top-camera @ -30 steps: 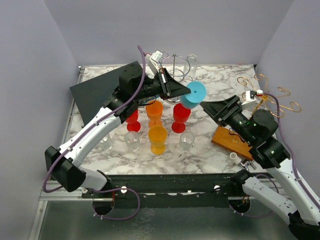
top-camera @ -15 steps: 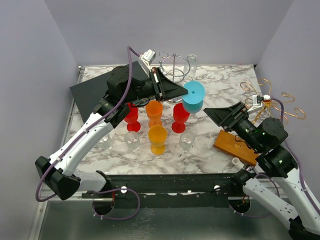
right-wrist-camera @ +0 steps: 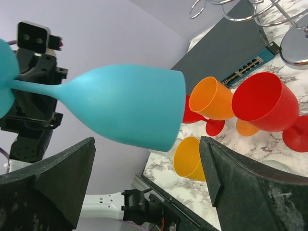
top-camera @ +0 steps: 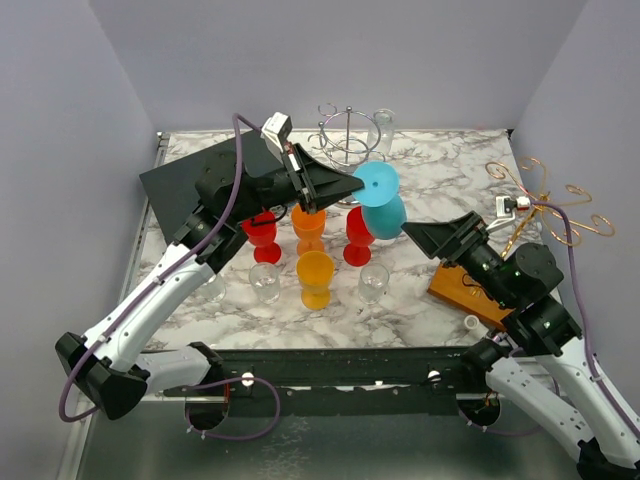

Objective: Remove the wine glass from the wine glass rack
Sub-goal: Place the wine glass at the center of the board.

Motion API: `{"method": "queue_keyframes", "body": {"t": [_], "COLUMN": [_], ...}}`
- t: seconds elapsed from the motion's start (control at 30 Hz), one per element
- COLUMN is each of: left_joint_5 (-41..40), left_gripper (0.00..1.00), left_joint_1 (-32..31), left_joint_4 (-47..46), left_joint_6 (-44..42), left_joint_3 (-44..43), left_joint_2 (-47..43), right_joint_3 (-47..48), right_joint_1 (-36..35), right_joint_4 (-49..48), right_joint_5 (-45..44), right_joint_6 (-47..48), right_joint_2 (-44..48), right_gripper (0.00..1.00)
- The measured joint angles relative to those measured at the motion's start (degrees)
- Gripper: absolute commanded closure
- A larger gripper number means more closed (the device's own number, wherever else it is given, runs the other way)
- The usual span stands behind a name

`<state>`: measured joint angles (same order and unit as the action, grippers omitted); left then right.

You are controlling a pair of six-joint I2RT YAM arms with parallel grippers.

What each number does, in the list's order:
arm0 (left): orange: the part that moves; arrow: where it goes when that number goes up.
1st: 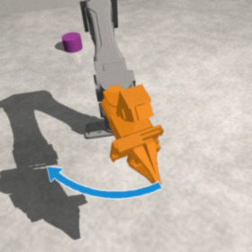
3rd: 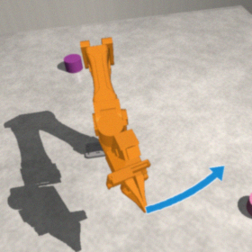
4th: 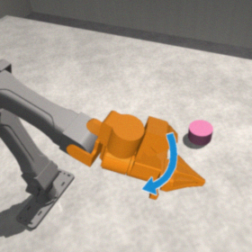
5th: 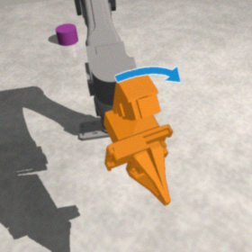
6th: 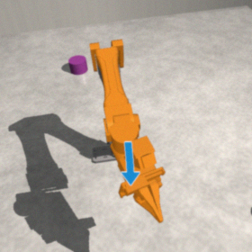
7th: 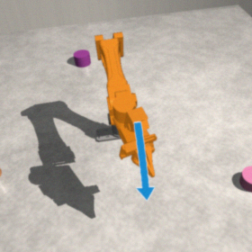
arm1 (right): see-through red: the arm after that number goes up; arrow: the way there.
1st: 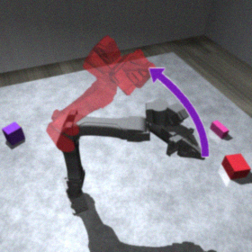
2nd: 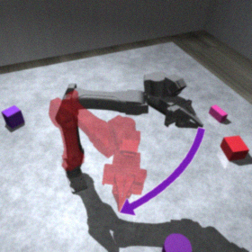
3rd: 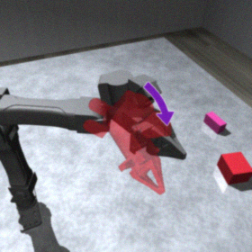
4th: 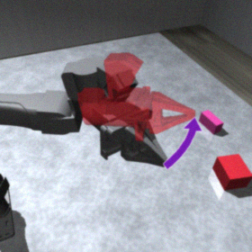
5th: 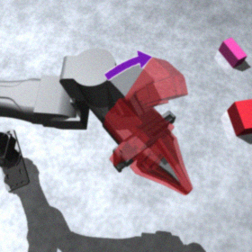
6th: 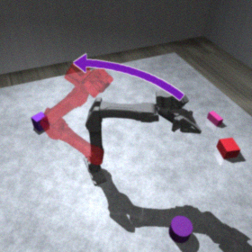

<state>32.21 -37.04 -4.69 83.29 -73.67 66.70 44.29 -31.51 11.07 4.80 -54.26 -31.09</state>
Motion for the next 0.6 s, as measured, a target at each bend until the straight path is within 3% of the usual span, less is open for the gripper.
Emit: {"method": "queue_keyframes", "body": {"t": [0.6], "left_joint_5": [-0.96], "left_gripper": [1.00], "left_joint_1": [1.09], "left_joint_4": [-6.27], "left_joint_6": [9.03], "left_joint_3": [6.05], "left_joint_2": [0.50], "right_joint_3": [-3.45], "right_joint_1": [0.00], "right_joint_4": [-5.35], "right_joint_5": [0.96], "right_joint_6": [-2.21], "right_joint_2": [0.79], "right_gripper": [0.00]}}
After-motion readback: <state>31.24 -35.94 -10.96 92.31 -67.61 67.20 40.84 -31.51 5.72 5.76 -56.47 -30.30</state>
